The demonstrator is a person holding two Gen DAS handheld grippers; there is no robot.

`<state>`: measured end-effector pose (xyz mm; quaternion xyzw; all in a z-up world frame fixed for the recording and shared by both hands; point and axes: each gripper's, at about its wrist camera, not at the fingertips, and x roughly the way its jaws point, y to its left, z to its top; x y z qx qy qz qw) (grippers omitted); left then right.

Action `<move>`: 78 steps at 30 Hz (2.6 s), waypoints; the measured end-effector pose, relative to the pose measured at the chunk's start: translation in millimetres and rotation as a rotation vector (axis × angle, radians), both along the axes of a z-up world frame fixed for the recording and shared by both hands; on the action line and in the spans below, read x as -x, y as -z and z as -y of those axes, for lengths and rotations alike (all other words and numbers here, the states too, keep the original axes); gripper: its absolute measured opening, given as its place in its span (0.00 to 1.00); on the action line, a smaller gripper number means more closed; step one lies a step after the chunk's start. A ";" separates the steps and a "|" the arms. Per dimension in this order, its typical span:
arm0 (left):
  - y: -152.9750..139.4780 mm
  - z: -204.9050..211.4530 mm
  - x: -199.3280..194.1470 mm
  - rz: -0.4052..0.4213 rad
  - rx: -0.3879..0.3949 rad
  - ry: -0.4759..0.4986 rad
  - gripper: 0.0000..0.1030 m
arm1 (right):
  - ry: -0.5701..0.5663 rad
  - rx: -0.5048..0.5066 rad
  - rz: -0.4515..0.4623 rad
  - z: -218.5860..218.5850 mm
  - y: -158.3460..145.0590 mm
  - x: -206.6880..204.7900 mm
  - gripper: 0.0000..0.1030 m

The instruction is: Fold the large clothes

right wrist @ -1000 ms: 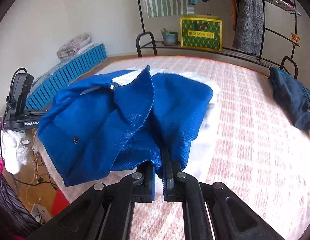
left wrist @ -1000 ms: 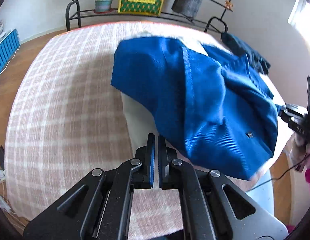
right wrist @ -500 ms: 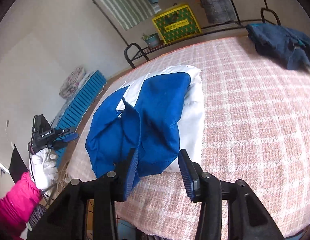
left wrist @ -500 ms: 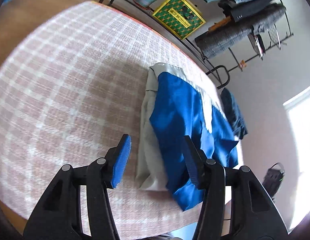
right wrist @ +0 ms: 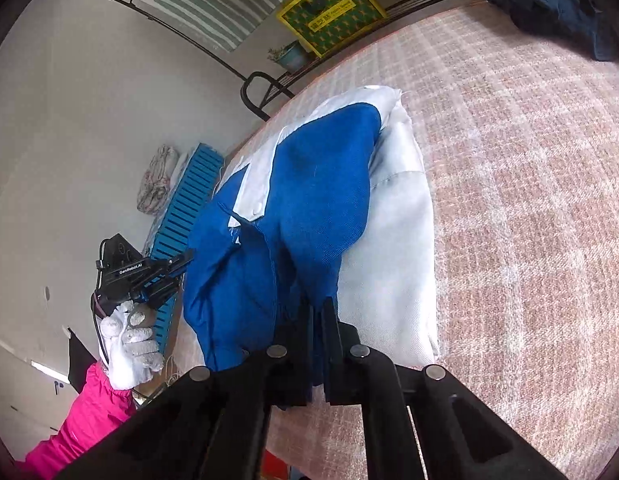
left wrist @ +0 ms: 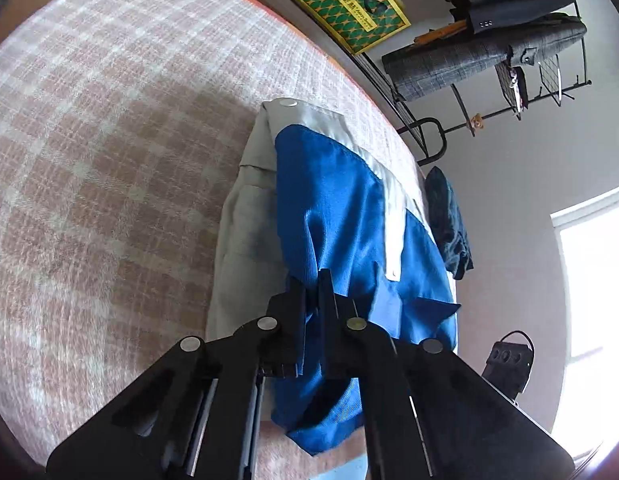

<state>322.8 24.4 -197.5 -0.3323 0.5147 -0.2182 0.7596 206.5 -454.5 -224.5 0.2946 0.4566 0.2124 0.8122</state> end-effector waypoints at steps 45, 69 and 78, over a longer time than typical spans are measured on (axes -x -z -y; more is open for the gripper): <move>-3.9 0.1 96.1 0.015 -0.230 0.036 0.00 | -0.012 -0.016 -0.064 -1.4 13.1 39.5 0.06; -4.3 49.0 22.8 0.184 -0.492 0.132 0.01 | -0.077 0.391 0.099 -12.5 -19.3 -37.8 0.23; -42.1 100.1 -64.3 0.267 -0.427 0.158 0.06 | -0.116 0.436 0.216 -41.3 -60.5 -126.4 0.23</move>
